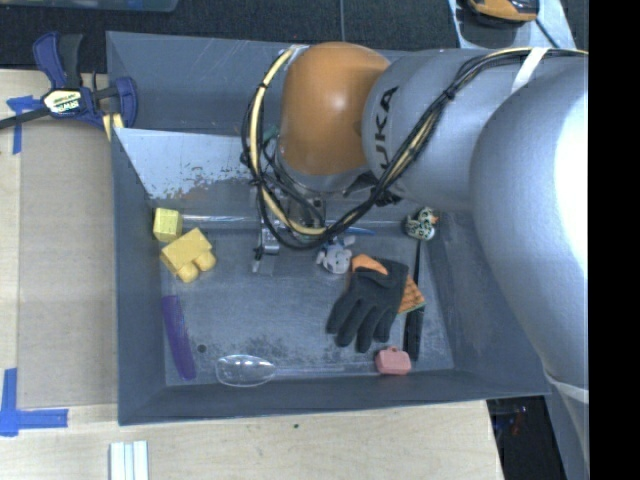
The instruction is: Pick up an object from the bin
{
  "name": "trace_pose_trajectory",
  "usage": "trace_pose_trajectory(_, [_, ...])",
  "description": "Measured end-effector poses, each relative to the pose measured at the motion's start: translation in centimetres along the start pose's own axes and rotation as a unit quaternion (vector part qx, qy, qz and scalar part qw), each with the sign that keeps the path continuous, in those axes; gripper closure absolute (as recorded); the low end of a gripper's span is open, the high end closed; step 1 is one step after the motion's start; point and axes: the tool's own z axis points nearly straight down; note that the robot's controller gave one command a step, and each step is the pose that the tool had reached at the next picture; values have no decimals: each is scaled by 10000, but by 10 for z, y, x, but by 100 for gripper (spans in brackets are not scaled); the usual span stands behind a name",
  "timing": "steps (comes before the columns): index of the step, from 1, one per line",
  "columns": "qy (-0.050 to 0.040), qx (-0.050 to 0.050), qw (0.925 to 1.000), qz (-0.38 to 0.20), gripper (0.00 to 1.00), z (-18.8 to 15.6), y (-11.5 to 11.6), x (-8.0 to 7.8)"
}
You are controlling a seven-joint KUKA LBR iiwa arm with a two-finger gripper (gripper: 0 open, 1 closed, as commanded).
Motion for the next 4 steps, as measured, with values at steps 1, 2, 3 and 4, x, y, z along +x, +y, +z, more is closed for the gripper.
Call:
trace_pose_trajectory(1, [-32, -1, 9984, -567, 0, 65, 75, 19])
trace_pose_trajectory(2, [-12, -1, 9992, -390, 0, 68, 84, 14])
trace_pose_trajectory(3, [-42, -15, 9986, -528, 0, 73, 84, 20])
trace_pose_trajectory(4, [-37, -11, 9991, -413, 100, 66, 84, 13])
